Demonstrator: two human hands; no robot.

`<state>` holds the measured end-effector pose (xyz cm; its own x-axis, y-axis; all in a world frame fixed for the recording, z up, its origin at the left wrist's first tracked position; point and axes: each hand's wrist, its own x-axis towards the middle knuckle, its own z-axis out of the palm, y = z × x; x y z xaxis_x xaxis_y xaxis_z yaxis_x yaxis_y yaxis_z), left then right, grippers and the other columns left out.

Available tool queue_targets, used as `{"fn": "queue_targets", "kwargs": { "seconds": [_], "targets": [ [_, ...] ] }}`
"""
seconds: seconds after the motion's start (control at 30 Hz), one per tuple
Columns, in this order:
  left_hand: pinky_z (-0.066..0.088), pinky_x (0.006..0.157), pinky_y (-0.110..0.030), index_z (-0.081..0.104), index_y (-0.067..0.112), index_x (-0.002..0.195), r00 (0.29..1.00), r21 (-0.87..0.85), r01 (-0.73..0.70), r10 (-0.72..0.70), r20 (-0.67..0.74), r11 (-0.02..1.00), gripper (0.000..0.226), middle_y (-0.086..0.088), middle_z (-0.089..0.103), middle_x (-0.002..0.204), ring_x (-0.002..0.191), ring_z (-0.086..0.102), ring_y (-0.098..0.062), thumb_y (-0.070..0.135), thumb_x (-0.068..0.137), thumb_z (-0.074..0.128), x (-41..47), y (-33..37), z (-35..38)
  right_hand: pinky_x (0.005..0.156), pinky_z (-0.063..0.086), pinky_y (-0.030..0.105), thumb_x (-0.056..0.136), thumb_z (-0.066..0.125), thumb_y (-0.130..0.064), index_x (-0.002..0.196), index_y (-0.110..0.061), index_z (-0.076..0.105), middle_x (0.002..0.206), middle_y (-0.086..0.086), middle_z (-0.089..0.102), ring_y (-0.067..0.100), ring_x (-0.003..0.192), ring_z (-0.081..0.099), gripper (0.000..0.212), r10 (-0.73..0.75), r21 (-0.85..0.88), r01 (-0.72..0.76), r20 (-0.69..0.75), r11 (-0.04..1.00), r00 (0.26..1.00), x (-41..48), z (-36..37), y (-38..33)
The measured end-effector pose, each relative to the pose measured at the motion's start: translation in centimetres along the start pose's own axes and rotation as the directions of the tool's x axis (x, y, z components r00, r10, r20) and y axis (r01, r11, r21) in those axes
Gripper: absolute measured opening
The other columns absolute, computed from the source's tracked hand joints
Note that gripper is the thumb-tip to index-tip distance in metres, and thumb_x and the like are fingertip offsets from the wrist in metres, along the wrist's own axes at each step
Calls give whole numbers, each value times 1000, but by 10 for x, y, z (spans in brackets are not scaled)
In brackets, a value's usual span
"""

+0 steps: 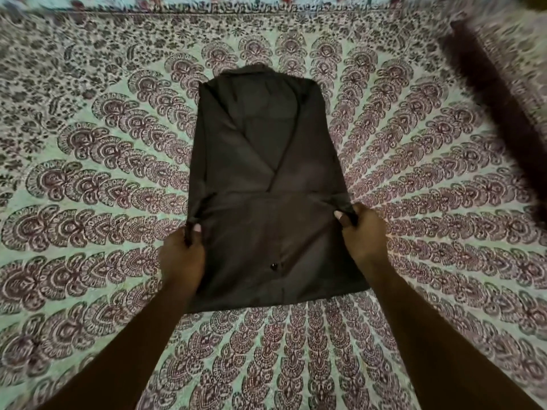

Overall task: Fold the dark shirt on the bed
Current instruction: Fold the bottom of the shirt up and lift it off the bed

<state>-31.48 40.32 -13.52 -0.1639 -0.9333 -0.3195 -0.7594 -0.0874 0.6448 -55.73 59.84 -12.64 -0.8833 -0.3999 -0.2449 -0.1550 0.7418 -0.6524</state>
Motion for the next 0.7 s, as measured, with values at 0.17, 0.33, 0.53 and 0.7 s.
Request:
{"fn": "queue_targets", "kwargs": {
  "seconds": [0.17, 0.33, 0.53, 0.7],
  "targets": [
    [49, 90, -52, 56, 5, 123, 992, 80, -55, 63, -106, 995, 38, -28, 67, 116, 108, 63, -49, 39, 109, 45, -9, 8, 7, 81, 53, 42, 104, 62, -30, 97, -15, 58, 85, 12, 70, 35, 85, 69, 16, -11, -67, 4, -102, 998, 995, 13, 7, -3],
    [44, 92, -54, 49, 8, 138, 834, 520, -387, 529, -154, 762, 51, -22, 51, 137, 120, 52, -41, 37, 97, 58, -22, 12, 3, 83, 53, 47, 104, 55, -13, 117, -12, 61, 95, 17, 74, 39, 89, 70, 14, -163, -160, 135, -174, 978, 971, 7, 14, 0],
    [30, 118, -54, 33, 30, 161, 645, 518, -739, 676, 357, 431, 67, 2, 15, 175, 158, 22, -27, 59, 102, 43, -21, 3, 26, 79, 57, 49, 101, 54, -4, 113, -8, 65, 98, 15, 77, 38, 87, 73, 17, -215, -63, 206, -241, 977, 946, 19, 20, -3],
    [22, 125, -55, 19, 39, 164, 695, 554, -699, 611, 378, 452, 68, 6, 1, 176, 162, 6, -25, 66, 103, 29, -6, 2, 42, 83, 53, 48, 100, 60, -11, 113, -11, 62, 96, 17, 76, 41, 91, 71, 13, -150, -122, 122, -248, 985, 957, 27, 23, -7]
  ]
}}
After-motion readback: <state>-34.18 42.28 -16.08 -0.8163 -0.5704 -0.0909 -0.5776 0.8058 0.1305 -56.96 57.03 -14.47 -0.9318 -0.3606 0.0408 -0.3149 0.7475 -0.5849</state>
